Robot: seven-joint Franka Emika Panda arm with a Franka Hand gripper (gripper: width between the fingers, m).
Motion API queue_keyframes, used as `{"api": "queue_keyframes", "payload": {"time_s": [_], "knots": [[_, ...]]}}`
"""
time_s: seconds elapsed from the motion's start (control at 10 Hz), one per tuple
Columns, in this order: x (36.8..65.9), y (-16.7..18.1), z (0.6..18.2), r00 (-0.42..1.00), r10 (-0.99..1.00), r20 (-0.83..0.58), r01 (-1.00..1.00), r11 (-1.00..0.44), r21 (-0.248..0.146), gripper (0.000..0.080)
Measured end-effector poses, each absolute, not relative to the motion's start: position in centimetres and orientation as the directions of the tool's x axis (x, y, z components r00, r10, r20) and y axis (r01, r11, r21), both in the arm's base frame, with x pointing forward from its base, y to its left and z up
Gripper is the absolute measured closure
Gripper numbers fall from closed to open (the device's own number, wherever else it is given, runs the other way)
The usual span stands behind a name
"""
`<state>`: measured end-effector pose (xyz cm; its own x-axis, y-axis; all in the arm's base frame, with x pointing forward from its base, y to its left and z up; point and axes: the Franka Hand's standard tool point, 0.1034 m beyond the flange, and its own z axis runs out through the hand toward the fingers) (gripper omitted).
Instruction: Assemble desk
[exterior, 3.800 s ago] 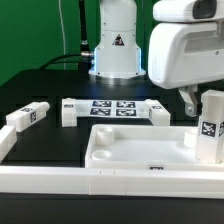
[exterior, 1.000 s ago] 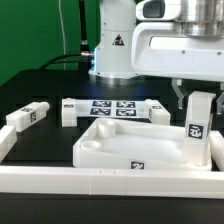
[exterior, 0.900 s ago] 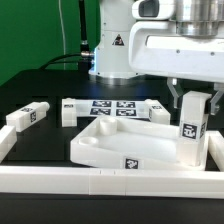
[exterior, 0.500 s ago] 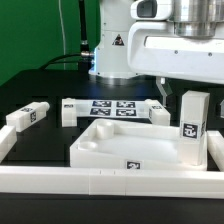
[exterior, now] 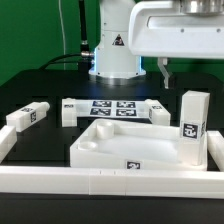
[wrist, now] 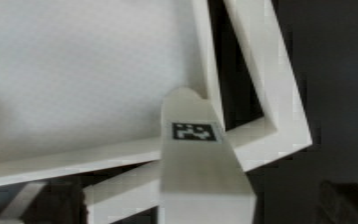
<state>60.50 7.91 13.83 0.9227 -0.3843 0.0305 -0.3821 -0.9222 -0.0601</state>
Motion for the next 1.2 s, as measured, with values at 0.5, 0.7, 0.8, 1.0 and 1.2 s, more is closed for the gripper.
{"api": "queue_keyframes", "payload": {"time_s": [0.5,0.7,0.8,1.0,1.2], "knots": [[59.9,7.9,13.7,0.928,-0.371,0.029,-0.368,-0.928,-0.059,0.0150],[59.9,7.9,13.6,0.928,-0.371,0.028,-0.369,-0.928,-0.058,0.0150],[59.9,7.9,13.6,0.938,-0.346,0.027,-0.344,-0.937,-0.056,0.0150],[59.0,8.0,13.3,0.956,-0.291,0.033,-0.289,-0.956,-0.058,0.0150],[56.4,7.6,12.2,0.966,-0.254,0.047,-0.251,-0.966,-0.070,0.0150]]}}
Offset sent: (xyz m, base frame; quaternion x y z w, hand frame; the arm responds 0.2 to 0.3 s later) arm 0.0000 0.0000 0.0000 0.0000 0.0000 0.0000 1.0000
